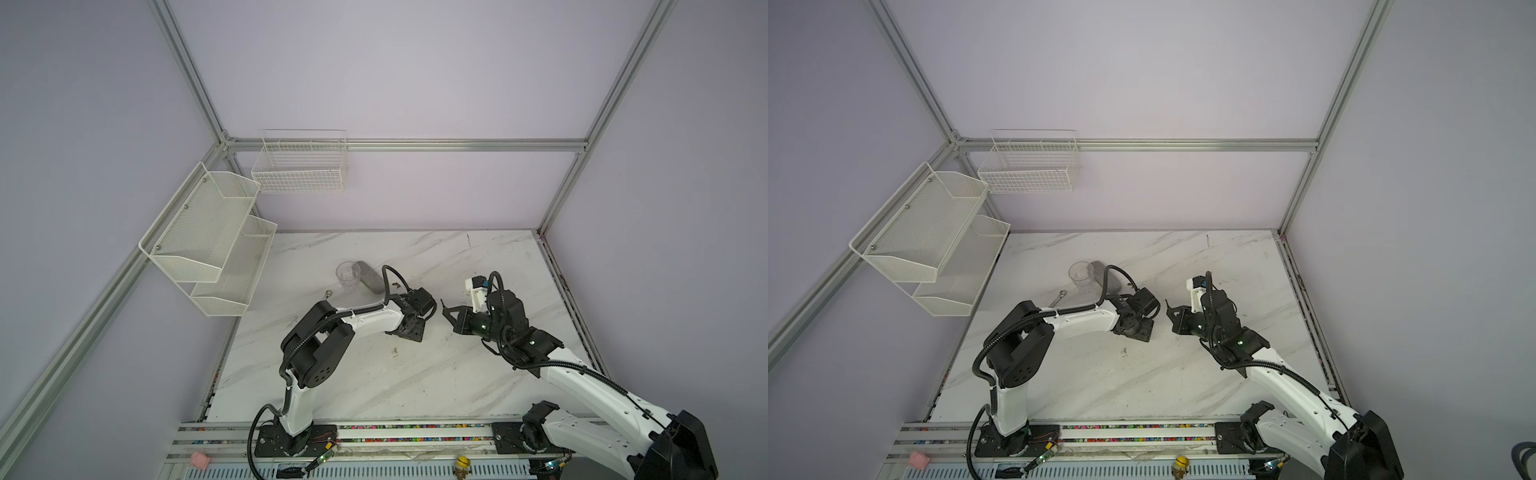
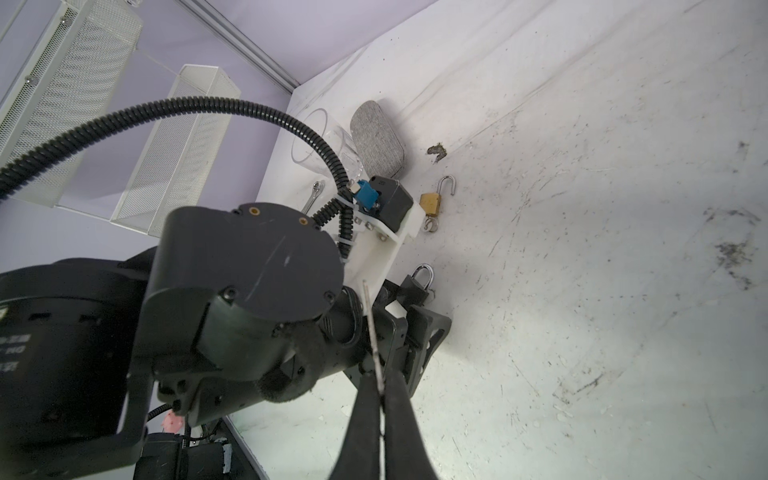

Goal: Unlock with the key
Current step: 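Close the left gripper around the grey padlock body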

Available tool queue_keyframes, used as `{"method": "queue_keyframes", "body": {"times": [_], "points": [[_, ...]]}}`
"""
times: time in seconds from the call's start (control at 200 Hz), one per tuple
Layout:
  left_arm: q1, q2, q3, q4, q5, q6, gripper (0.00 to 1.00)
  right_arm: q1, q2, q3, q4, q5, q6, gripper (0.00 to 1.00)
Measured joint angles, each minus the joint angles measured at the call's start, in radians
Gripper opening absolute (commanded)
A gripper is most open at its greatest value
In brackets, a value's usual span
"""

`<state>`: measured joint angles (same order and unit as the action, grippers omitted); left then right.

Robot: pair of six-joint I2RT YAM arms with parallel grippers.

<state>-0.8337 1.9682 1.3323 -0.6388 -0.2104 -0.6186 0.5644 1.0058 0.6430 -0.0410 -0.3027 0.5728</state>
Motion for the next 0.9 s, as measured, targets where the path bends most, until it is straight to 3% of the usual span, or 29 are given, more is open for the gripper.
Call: {"method": "queue_keyframes", "body": {"times": [0.9], "points": [[0.000, 0.072, 0.094, -0.032, -0.077, -0.079, 0.48, -0.010, -0.013, -0.004, 0.002, 0.000, 0.000, 0.00]]}}
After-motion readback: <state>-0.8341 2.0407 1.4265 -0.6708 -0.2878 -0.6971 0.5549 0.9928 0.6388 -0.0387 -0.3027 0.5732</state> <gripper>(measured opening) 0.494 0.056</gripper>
